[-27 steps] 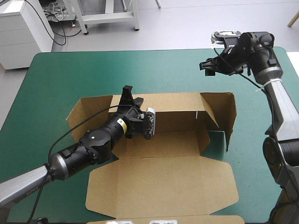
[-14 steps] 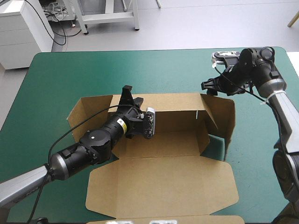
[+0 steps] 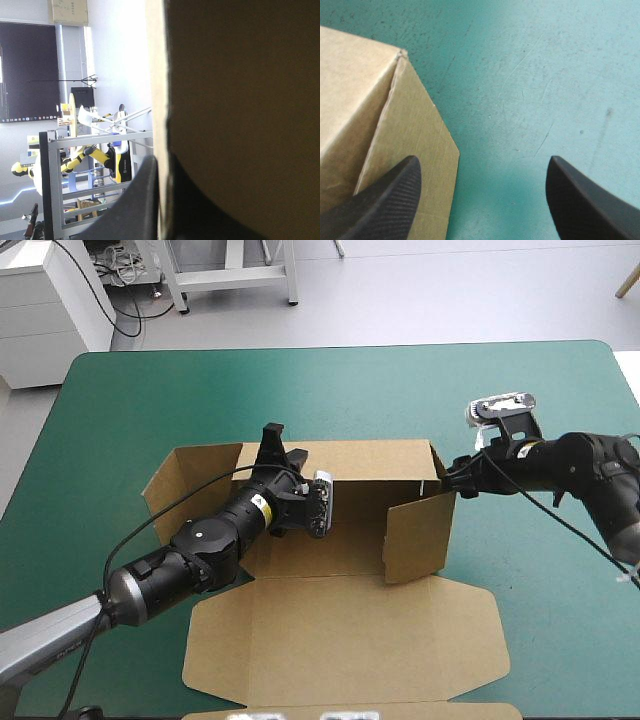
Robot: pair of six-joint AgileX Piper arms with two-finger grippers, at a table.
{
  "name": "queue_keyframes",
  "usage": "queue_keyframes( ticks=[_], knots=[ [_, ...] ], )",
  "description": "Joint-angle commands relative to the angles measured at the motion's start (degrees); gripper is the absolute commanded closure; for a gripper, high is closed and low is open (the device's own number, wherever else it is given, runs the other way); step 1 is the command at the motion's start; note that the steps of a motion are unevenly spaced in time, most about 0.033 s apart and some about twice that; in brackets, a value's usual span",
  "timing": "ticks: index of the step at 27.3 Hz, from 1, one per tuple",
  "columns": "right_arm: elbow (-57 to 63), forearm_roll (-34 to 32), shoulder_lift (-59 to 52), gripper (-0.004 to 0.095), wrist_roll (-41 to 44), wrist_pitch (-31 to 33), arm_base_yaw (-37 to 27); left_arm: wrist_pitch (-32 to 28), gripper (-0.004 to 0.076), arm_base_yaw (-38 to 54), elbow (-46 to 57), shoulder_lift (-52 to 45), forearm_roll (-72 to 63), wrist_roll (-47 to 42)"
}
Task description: Fold the box
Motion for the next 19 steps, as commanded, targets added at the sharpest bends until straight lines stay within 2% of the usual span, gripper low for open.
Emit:
queue_keyframes(
  ticks=[1,6,11,16,19],
  knots=[
    [2.8,1.9,-4.2,0.0263,-3.8,-6.0,-0.4,-0.8,0.0731,-0.3,-1.3,-1.6,1.0,-0.8],
    [9.0,4.1,-7.3,0.0263,-9.4,-10.0,-0.4,-0.8,0.0731,-0.3,-1.3,-1.6,1.0,-0.3],
    [11.7,6.7,-7.8,0.0263,-12.4,-9.7,-0.4,-0.8,0.0731,-0.3,-1.3,-1.6,1.7,-0.3],
    [12.1,9.3,-7.9,0.0263,-14.8,-6.1,-0.4,-0.8,0.0731,-0.3,-1.3,-1.6,1.7,-0.3],
    [12.1,11.0,-7.9,0.0263,-17.1,-0.3,-0.4,-0.8,0.0731,-0.3,-1.3,-1.6,1.7,-0.5]
  ],
)
